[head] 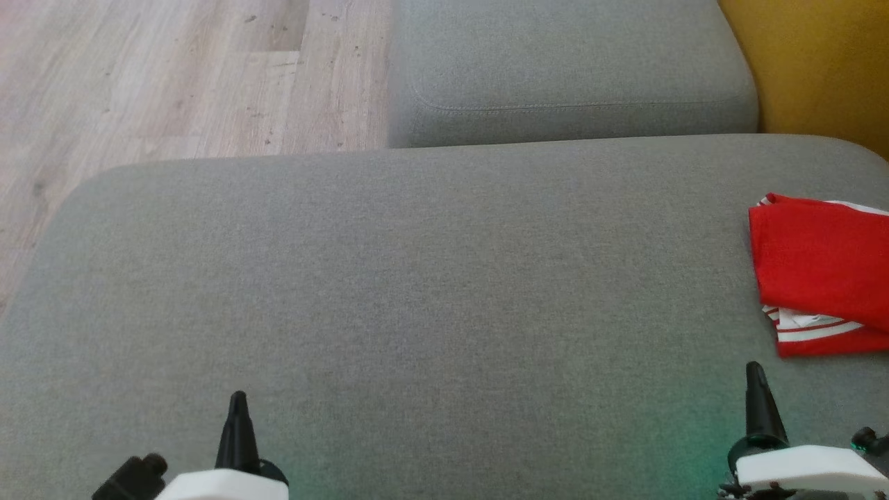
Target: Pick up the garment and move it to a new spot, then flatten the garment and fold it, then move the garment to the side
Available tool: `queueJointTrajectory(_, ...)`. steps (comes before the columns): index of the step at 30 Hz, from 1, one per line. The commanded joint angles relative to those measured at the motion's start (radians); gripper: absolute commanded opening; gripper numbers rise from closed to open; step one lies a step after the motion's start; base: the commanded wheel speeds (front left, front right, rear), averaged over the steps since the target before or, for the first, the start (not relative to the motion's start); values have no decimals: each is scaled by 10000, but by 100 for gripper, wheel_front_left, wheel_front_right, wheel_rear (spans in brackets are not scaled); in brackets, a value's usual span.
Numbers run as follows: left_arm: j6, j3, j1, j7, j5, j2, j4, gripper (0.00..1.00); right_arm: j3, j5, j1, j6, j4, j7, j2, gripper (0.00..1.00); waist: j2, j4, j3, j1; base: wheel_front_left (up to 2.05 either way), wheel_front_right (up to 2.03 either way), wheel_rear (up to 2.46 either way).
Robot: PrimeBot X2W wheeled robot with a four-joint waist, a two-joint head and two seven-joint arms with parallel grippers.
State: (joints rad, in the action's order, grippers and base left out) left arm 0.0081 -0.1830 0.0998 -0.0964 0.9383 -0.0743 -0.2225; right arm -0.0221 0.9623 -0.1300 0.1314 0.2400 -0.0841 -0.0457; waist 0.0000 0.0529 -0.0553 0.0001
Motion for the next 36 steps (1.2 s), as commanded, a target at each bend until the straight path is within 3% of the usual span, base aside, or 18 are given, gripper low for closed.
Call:
queueJointTrajectory(1,-114,391,-640,64,350,-104,241,0,23,349,574,-4,-270,90,-221,0,0,-17,19,-1,0,0,0)
queueJointTrajectory(36,-875,1654,-1476,1055,4378,-98,-24,0,-358,4153,1636,-6,-91,1070,-246,0,0,-323,357,-1,0,0,0)
